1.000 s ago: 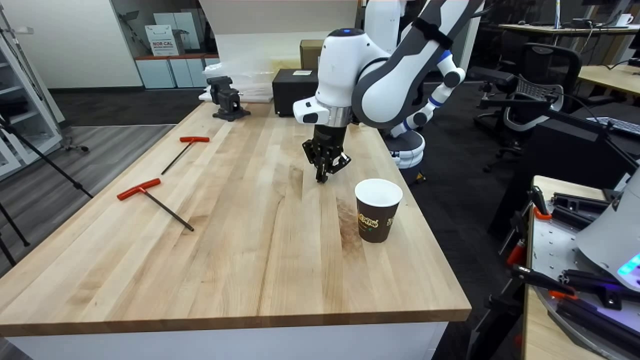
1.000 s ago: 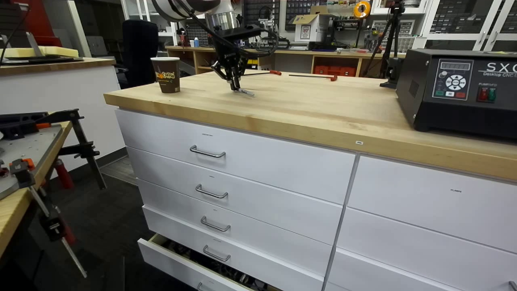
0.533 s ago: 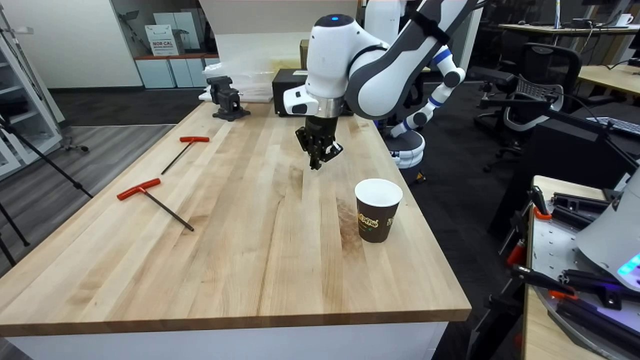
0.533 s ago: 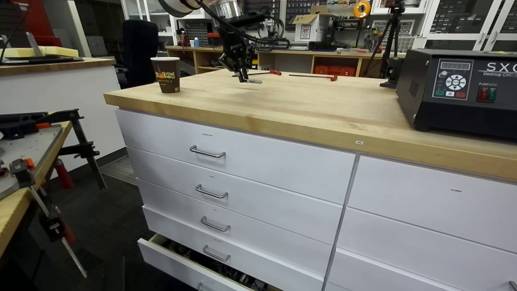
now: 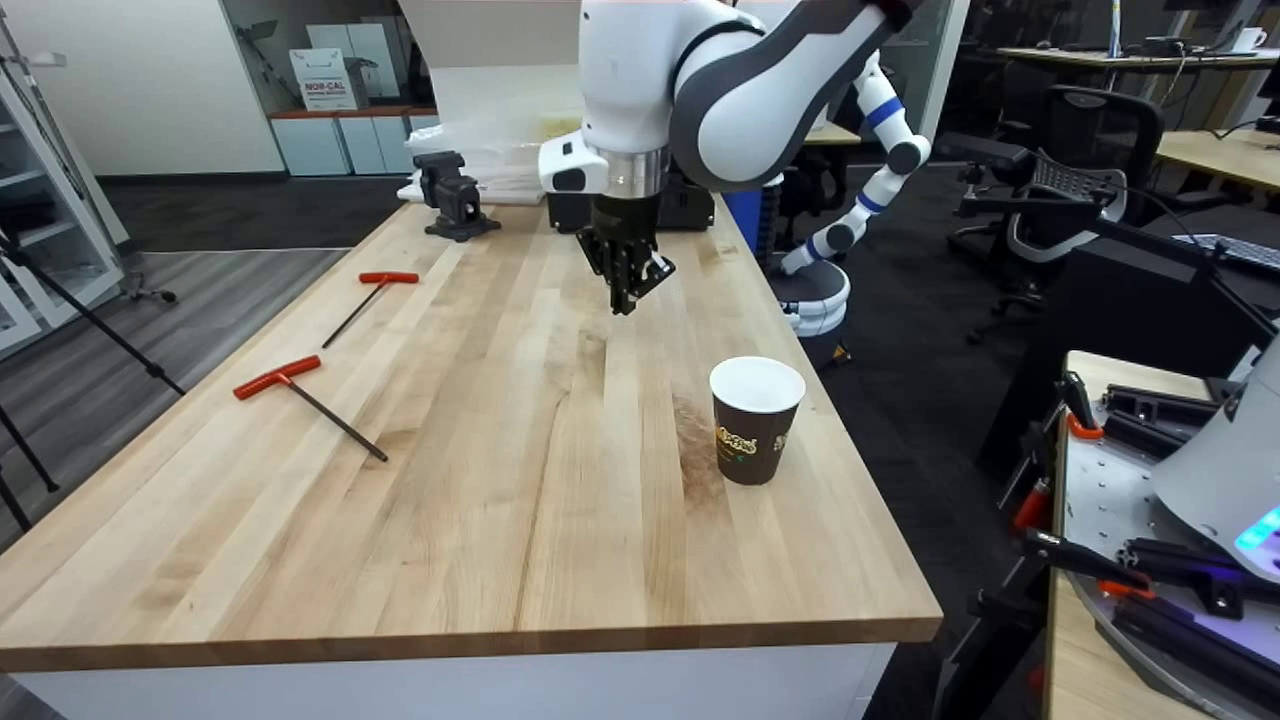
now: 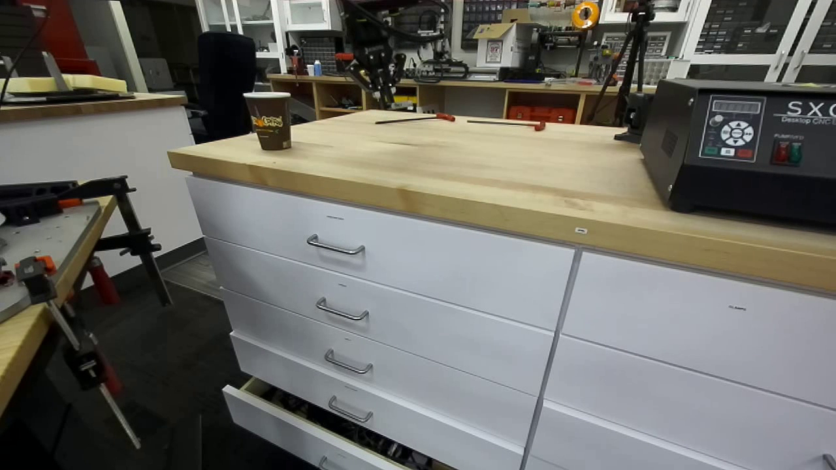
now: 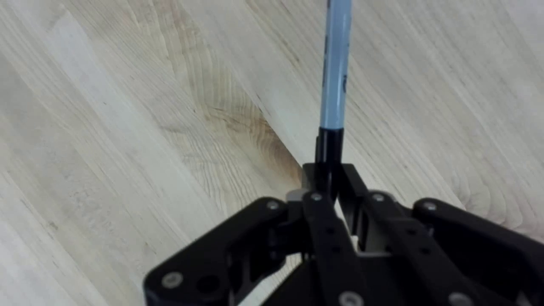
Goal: Put the marker in the cup
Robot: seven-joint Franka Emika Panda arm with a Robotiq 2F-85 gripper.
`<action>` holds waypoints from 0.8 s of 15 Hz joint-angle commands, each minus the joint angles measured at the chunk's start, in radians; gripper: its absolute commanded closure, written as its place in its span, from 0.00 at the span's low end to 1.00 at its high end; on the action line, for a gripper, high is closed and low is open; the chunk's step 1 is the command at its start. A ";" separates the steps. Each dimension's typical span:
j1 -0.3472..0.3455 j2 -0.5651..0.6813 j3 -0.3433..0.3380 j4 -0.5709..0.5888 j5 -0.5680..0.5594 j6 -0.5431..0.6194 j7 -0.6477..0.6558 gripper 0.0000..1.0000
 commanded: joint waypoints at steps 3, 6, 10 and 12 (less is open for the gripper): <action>-0.030 -0.152 0.047 -0.031 0.059 -0.115 0.025 0.95; -0.043 -0.229 0.060 -0.064 0.121 -0.136 0.036 0.95; -0.040 -0.374 0.071 -0.189 0.203 -0.116 0.099 0.95; -0.030 -0.461 0.083 -0.276 0.244 -0.098 0.149 0.95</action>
